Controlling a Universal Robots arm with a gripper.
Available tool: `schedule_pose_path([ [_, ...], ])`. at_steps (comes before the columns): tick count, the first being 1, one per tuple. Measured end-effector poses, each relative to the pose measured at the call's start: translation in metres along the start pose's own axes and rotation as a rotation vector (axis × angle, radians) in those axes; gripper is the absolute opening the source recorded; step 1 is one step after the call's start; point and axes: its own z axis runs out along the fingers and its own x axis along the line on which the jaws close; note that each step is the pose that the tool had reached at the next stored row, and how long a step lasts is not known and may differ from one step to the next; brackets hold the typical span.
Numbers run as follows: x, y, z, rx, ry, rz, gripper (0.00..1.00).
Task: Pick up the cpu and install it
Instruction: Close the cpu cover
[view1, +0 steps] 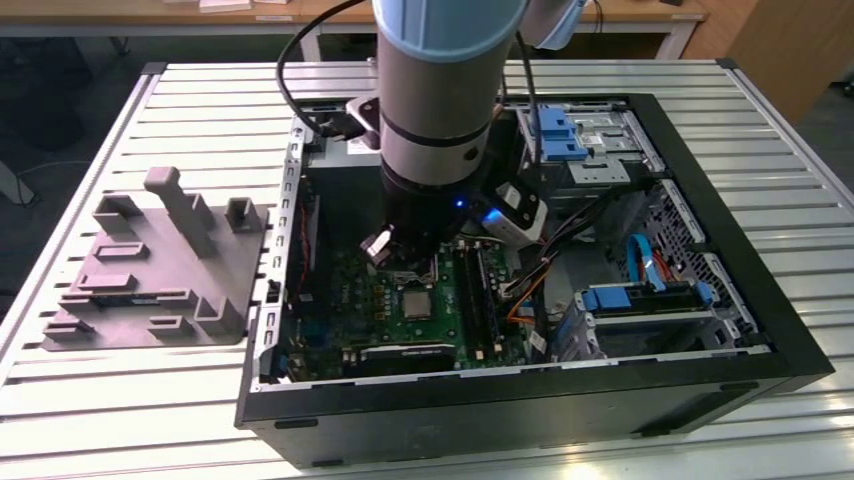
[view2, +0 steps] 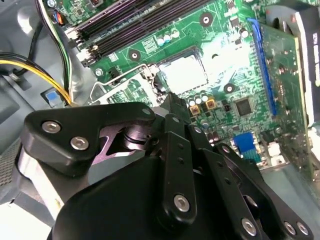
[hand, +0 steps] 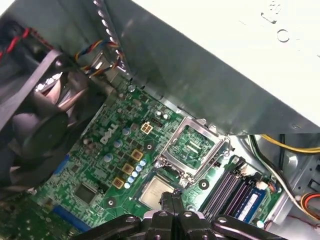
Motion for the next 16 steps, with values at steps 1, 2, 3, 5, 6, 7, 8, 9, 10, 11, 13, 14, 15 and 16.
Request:
schedule_pose_path([
  [1,0.0000,-0.0001,0.0004,0.0019,-0.0019,-0.015,0.11],
  [2,0.0000,-0.0001,0.0008,0.0038,-0.0040,-0.030,0.11],
  [3,0.0000,-0.0001,0.0012,0.0056,-0.0059,-0.046,0.11],
  [5,0.0000,-0.0002,0.0017,0.0116,-0.0125,-0.072,0.11],
  [6,-0.0005,-0.0006,0.0018,0.0126,-0.0153,-0.076,0.11],
  [7,-0.0021,-0.0017,0.0018,0.0091,-0.0179,-0.078,0.11],
  [8,-0.0046,-0.0034,0.0018,0.0038,-0.0216,-0.079,0.11],
  [9,-0.0072,-0.0049,0.0019,-0.0027,-0.0247,-0.079,0.11],
  [10,-0.0096,-0.0062,0.0019,-0.0099,-0.0273,-0.079,0.11],
  [11,-0.0122,-0.0072,0.0021,-0.0167,-0.0291,-0.079,0.11],
  [13,-0.0168,-0.0090,0.0024,-0.0291,-0.0303,-0.079,0.11],
  [14,-0.0190,-0.0098,0.0026,-0.0345,-0.0298,-0.079,0.11],
  [15,-0.0212,-0.0106,0.0029,-0.0398,-0.0290,-0.078,0.11],
  [16,-0.0234,-0.0116,0.0032,-0.0444,-0.0283,-0.078,0.11],
])
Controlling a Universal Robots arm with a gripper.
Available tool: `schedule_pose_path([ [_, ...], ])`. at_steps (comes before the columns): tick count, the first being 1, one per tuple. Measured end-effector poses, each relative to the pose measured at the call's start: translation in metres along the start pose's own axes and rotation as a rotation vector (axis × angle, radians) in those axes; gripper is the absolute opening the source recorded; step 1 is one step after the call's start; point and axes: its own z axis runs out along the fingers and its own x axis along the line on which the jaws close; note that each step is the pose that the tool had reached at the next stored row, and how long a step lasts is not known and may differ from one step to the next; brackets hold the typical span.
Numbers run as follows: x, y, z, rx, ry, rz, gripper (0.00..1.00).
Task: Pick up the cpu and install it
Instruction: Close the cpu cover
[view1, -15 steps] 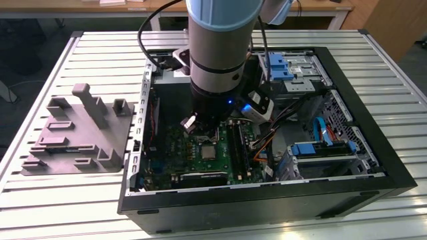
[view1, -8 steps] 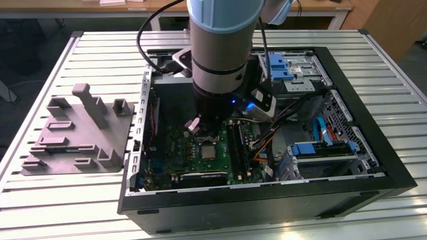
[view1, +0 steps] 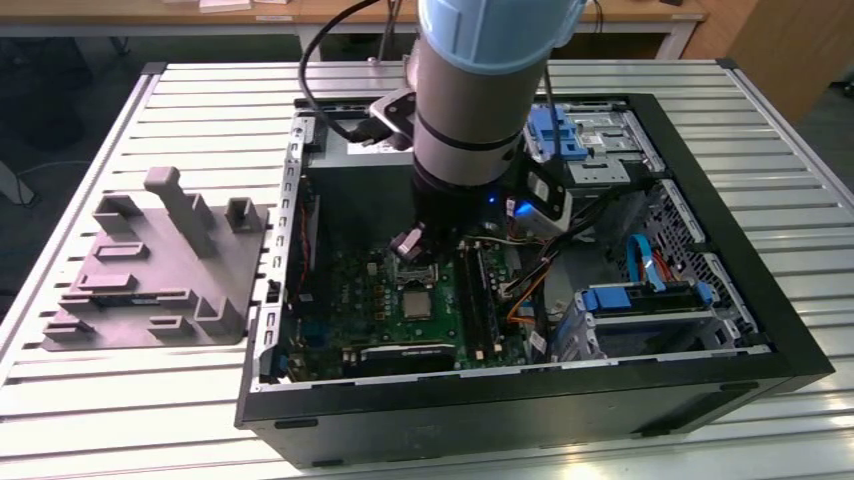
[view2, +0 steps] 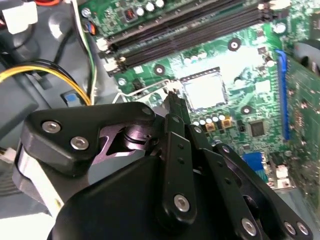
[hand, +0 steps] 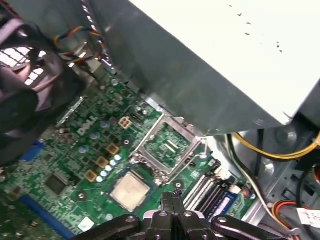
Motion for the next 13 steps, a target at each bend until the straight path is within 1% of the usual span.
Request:
schedule_pose_path([
  [2,-0.0036,-0.0017,0.0013,-0.0053,0.0001,0.000,0.11],
  [4,-0.0060,-0.0026,0.0029,-0.0081,-0.0006,-0.001,0.11],
  [13,-0.0063,-0.0026,0.0035,-0.0089,-0.0011,-0.002,0.11],
])
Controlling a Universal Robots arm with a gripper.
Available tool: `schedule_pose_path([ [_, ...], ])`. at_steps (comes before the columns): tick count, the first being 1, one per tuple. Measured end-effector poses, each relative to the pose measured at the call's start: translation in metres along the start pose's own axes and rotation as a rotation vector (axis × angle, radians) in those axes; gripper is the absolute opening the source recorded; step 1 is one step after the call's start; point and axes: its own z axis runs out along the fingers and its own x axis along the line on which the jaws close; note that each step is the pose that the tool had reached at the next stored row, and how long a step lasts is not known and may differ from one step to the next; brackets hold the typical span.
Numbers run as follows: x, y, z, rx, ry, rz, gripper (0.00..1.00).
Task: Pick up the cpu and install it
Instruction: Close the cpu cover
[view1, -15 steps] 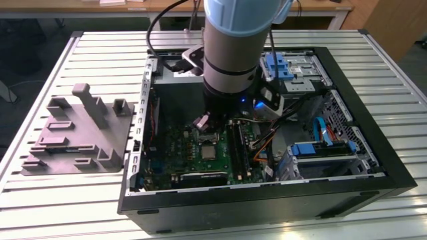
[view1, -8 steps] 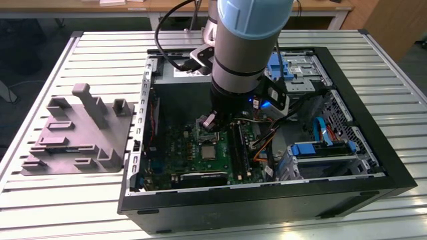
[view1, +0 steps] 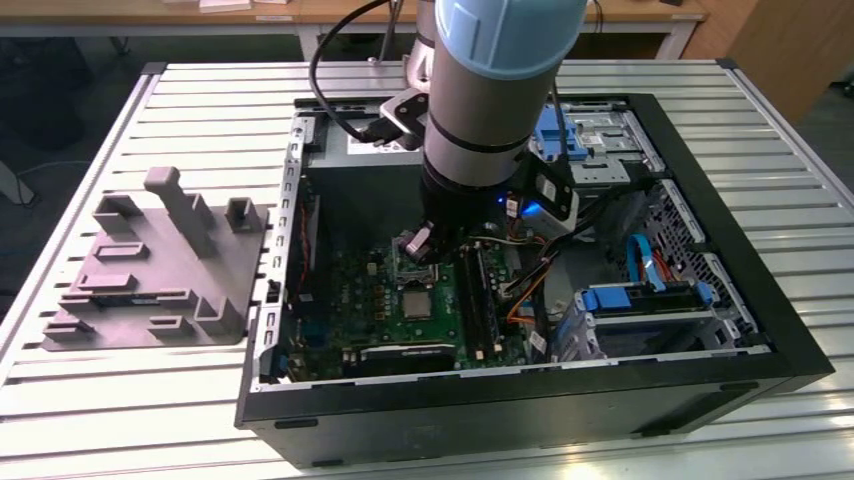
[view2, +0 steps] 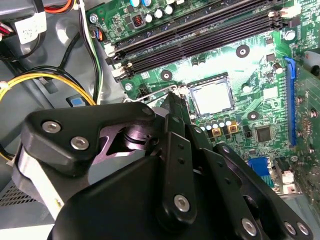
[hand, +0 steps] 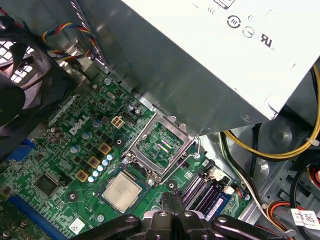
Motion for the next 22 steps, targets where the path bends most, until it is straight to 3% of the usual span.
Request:
schedule_pose_path([
  [7,0.0000,0.0000,0.0000,-0.0005,0.0005,-0.004,0.11],
  [11,0.0000,-0.0001,0.0005,-0.0048,0.0101,-0.072,0.11],
  [15,-0.0004,-0.0001,0.0012,-0.0068,0.0116,-0.088,0.11],
  [17,-0.0007,0.0003,0.0022,-0.0115,0.0077,-0.090,0.11],
  [20,-0.0007,0.0001,0.0037,-0.0337,-0.0118,-0.091,0.11],
  [22,-0.0010,-0.0001,0.0046,-0.0396,-0.0148,-0.102,0.11],
])
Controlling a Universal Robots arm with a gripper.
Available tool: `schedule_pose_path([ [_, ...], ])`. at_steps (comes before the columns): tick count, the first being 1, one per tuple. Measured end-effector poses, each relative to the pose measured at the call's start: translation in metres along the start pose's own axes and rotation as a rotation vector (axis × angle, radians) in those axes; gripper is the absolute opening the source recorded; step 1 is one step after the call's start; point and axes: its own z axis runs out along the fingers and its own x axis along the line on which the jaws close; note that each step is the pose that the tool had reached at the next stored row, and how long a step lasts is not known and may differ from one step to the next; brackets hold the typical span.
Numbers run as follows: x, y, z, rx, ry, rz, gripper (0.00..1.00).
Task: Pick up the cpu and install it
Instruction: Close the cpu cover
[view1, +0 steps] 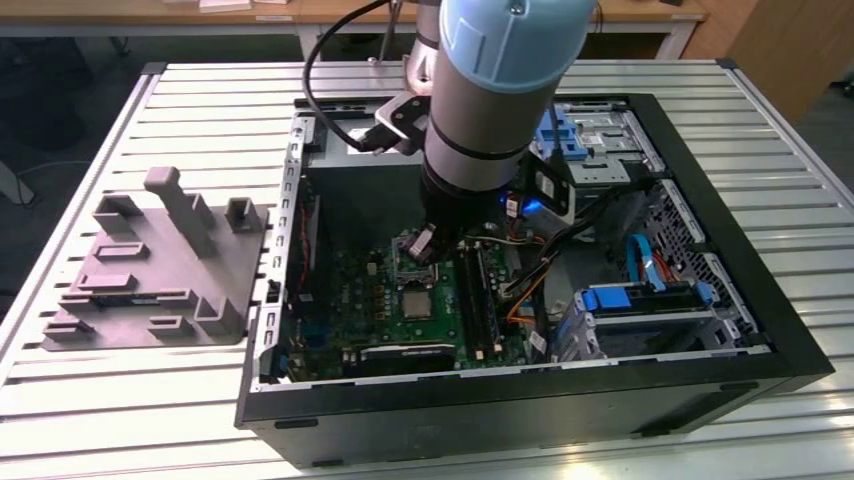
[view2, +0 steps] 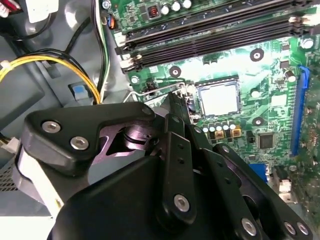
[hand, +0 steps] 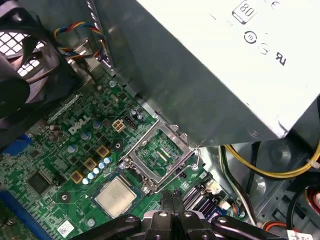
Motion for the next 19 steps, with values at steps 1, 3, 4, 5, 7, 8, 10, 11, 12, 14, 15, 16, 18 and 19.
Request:
schedule_pose_path([
  [1,0.0000,-0.0001,0.0004,-0.0014,0.0025,-0.014,0.11],
  [3,0.0001,-0.0003,0.0010,-0.0045,0.0083,-0.047,0.11],
  [4,0.0001,-0.0005,0.0015,-0.0057,0.0104,-0.059,0.11],
  [5,-0.0001,-0.0006,0.0025,-0.0057,0.0107,-0.064,0.11],
  [7,-0.0015,-0.0002,0.0049,-0.0037,0.0102,-0.068,0.11],
  [8,-0.0028,0.0004,0.0065,-0.0022,0.0101,-0.068,0.11],
  [10,-0.0058,0.0019,0.0092,-0.0005,0.0097,-0.069,0.11],
  [11,-0.0076,0.0027,0.0103,0.0002,0.0100,-0.069,0.11],
  [12,-0.0094,0.0034,0.0113,0.0007,0.0105,-0.069,0.11],
  [14,-0.0128,0.0043,0.0132,0.0007,0.0106,-0.070,0.11],
  [15,-0.0141,0.0044,0.0140,0.0007,0.0106,-0.070,0.11],
  [16,-0.0149,0.0046,0.0147,0.0007,0.0108,-0.071,0.11],
  [18,-0.0151,0.0045,0.0154,-0.0016,0.0120,-0.087,0.11],
  [19,-0.0151,0.0044,0.0158,-0.0034,0.0141,-0.103,0.11],
])
